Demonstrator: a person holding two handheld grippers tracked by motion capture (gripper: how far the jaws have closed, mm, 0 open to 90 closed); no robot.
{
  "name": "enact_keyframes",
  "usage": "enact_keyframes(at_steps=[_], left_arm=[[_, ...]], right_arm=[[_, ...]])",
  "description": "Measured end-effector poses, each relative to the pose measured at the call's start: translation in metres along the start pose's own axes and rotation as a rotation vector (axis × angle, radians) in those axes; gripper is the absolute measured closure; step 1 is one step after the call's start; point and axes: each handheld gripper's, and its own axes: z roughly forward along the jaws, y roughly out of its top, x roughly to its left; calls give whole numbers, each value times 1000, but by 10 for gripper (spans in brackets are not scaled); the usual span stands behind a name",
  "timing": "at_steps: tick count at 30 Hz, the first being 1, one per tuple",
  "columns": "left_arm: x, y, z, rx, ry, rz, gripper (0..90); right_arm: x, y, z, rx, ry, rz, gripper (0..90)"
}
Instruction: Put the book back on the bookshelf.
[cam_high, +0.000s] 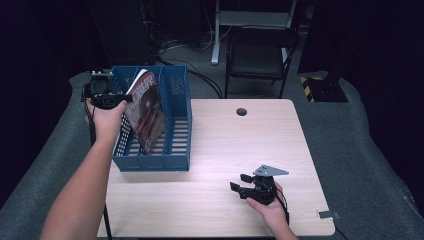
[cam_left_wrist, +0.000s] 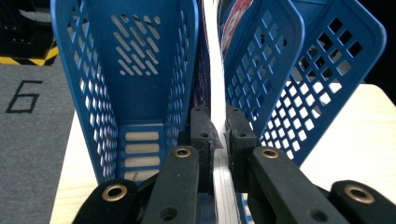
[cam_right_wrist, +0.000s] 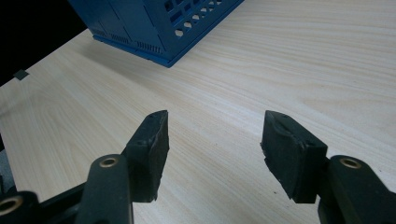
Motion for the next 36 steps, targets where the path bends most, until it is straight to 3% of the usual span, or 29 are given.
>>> enact_keyframes(at_steps=[10, 18, 36], left_arm=[[-3, 3, 9, -56, 30, 5, 845], [3, -3, 16, -90, 19, -15, 844], [3, -10, 19, -89, 16, -15, 824]], right_arm=[[-2, 0, -1, -12, 1, 6, 411], [0, 0, 0, -4, 7, 7, 411], [0, 0, 0, -1, 7, 0, 411]])
